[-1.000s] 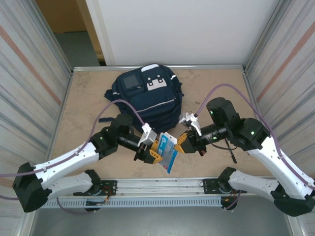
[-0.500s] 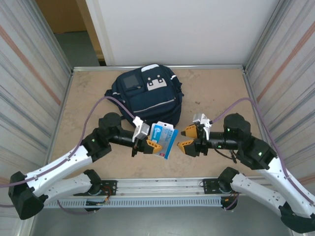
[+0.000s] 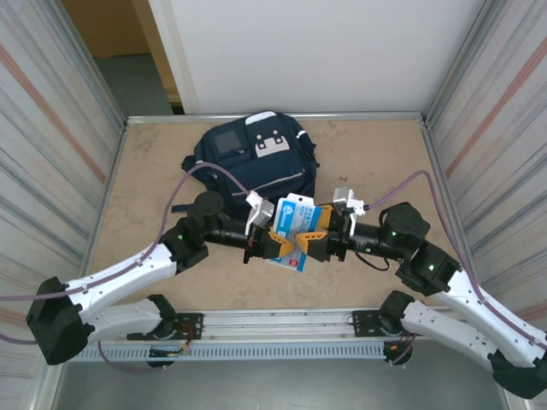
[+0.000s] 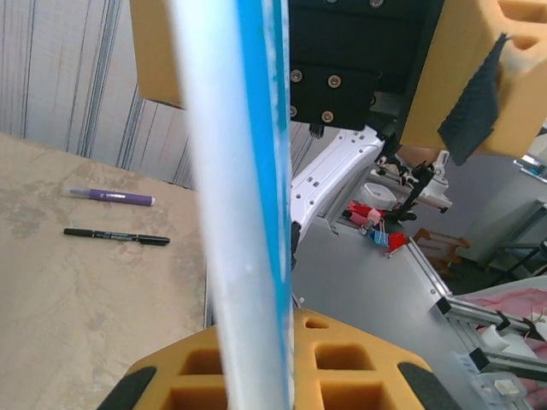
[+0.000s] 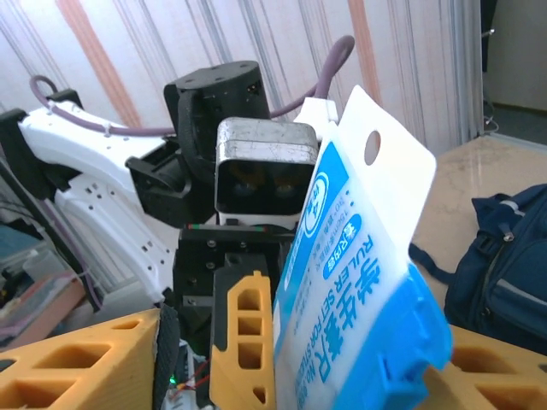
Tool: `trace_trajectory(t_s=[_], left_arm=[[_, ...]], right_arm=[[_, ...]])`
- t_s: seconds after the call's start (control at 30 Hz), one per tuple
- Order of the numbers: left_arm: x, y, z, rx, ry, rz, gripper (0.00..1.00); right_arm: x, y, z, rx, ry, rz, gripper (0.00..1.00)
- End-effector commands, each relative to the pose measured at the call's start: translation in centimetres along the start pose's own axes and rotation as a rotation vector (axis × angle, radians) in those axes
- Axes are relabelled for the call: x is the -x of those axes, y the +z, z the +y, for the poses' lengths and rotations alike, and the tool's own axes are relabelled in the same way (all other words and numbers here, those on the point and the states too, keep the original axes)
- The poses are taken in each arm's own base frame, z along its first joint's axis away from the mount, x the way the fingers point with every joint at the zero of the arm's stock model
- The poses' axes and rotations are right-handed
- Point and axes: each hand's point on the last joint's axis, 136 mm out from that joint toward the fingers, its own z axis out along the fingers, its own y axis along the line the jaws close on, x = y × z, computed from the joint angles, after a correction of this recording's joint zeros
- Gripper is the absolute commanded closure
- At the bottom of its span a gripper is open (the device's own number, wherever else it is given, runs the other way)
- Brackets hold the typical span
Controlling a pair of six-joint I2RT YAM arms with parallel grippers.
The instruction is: Pack books, pencil case, and school supplies into a backpack
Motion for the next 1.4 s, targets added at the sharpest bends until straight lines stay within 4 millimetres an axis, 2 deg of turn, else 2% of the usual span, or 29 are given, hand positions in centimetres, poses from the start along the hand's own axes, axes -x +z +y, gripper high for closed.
trace_trajectory(t_s=[0.0,0.07,0.23,0.3,0.33,0.4,0.47,0.63,0.73,0.83,0.9,0.97,1.07,1.13,1.2,1.37], left_arm=[[2.0,-0.2,-1.1,-0.023,0.038,-0.068,1.00],[2.4,-0.2,-1.2,-0.023,0.040,-0.082,1.00],[2.7,0.2,-1.6,-0.040,0.034,-0.086,1.00],[2.7,0.4,-1.4,-0.037,0.028,-0.082,0.99],[2.6,0.5,-1.3,-0.033,0.019,-0.074,0.98],[2.4,0.5,-1.1,-0.019,0.013,-0.050,0.92],[2.0,0.4,-0.8,0.005,0.021,-0.030,0.80],[2.3,-1.3,0.3,0.082,0.032,-0.035,0.75],[2.4,-2.3,0.7,0.115,0.043,-0.047,0.59],[2.0,-3.4,1.5,0.162,0.072,-0.026,0.53],[1.3,-4.7,3.0,0.249,0.082,0.005,0.46],[0.1,-6.4,5.5,0.396,0.088,0.063,0.39],[-2.1,-9.7,10.5,0.682,0.052,0.186,0.45],[-3.4,-11.2,13.0,0.787,0.023,0.280,0.44],[-4.4,-12.1,15.2,0.853,-0.001,0.355,0.42],[-5.7,-11.4,19.3,0.881,-0.002,0.476,0.35]], right_arm=[[1.3,0.0,0.6,0.020,0.017,-0.023,0.46],[1.1,0.1,0.6,0.022,0.038,-0.023,0.61],[0.8,0.4,0.4,0.038,0.081,-0.074,0.80],[0.7,0.4,0.6,0.048,0.080,-0.076,0.96],[0.8,0.3,0.8,0.052,0.077,-0.078,1.00],[1.0,0.1,0.7,0.044,0.073,-0.092,1.00],[1.3,-0.4,0.6,0.026,0.071,-0.106,1.00],[1.6,-1.6,0.3,-0.013,0.069,-0.137,1.00],[1.4,-1.7,-0.1,-0.040,0.078,-0.125,1.00],[0.9,-1.9,-1.2,-0.102,0.101,-0.094,1.00],[0.5,-2.2,-3.3,-0.220,0.153,-0.071,1.00],[-0.4,-2.8,-6.1,-0.371,0.230,-0.040,1.00],[-2.4,-4.2,-9.8,-0.564,0.358,0.035,1.00],[-4.0,-5.0,-11.6,-0.646,0.441,0.086,1.00],[-5.1,-5.6,-12.9,-0.697,0.514,0.107,1.00],[-7.0,-5.8,-14.0,-0.716,0.634,0.147,1.00]])
